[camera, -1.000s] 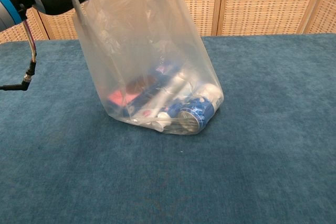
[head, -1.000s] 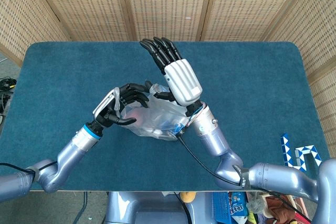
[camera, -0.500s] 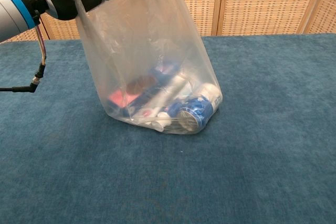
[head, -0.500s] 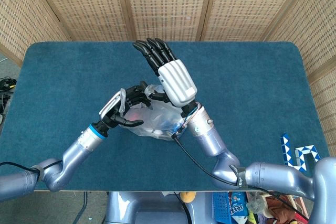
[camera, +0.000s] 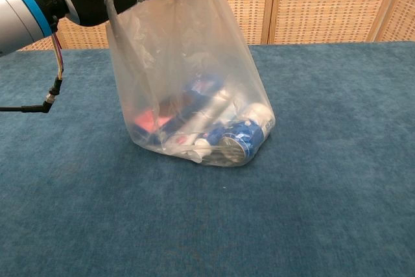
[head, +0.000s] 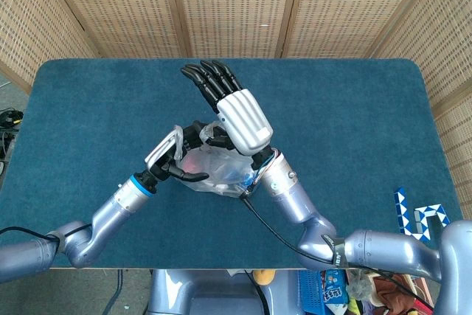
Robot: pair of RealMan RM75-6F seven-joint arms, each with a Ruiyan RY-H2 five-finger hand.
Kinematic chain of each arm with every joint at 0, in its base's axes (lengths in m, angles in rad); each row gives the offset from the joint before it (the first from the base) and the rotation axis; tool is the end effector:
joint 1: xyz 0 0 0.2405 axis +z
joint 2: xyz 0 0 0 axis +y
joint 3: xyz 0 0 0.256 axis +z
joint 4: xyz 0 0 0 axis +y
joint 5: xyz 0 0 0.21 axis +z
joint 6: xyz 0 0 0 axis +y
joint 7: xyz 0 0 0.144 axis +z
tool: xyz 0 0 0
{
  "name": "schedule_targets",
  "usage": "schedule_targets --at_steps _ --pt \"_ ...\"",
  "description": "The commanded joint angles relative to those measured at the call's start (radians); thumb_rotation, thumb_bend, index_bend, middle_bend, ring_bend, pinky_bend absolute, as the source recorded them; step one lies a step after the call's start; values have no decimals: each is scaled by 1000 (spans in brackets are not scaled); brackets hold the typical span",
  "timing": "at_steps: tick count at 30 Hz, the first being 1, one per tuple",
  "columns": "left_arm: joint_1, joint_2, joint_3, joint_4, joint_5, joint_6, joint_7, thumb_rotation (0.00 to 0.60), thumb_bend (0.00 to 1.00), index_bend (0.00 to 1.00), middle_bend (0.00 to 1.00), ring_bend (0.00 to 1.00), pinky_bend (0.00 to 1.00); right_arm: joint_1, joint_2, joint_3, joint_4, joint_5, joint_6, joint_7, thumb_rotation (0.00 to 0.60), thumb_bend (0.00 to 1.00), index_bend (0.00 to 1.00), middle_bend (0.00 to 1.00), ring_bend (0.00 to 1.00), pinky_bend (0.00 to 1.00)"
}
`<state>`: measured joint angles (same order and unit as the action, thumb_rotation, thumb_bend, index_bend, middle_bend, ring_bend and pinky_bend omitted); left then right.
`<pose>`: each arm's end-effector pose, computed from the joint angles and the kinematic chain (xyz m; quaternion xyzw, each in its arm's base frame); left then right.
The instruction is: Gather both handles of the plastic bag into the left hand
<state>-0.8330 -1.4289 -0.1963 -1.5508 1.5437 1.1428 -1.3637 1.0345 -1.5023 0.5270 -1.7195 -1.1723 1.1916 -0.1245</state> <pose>-0.0652 0.3409 0.0414 0.4197 0.6595 0.6113 0.1236 0.0648 -0.3634 0.0896 0.5976 -0.3140 0.6919 0.2561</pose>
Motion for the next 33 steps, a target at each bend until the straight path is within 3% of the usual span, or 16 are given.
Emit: schedule_targets --at_steps 1,12,33 --pt "3 -4 10 5 22 14 31 563 91 309 278 326 353 -3 2 -5 -7 -2 -1 4 600 476 0 123 63 43" --pt "7 -26 37 21 75 55 113 563 91 334 257 310 344 -14 12 -19 -13 -10 -6 24 600 471 0 123 63 43" --pt "-11 -90 8 30 46 65 227 564 92 323 235 291 226 -31 38 -47 -41 -40 -25 61 600 458 0 124 63 44"
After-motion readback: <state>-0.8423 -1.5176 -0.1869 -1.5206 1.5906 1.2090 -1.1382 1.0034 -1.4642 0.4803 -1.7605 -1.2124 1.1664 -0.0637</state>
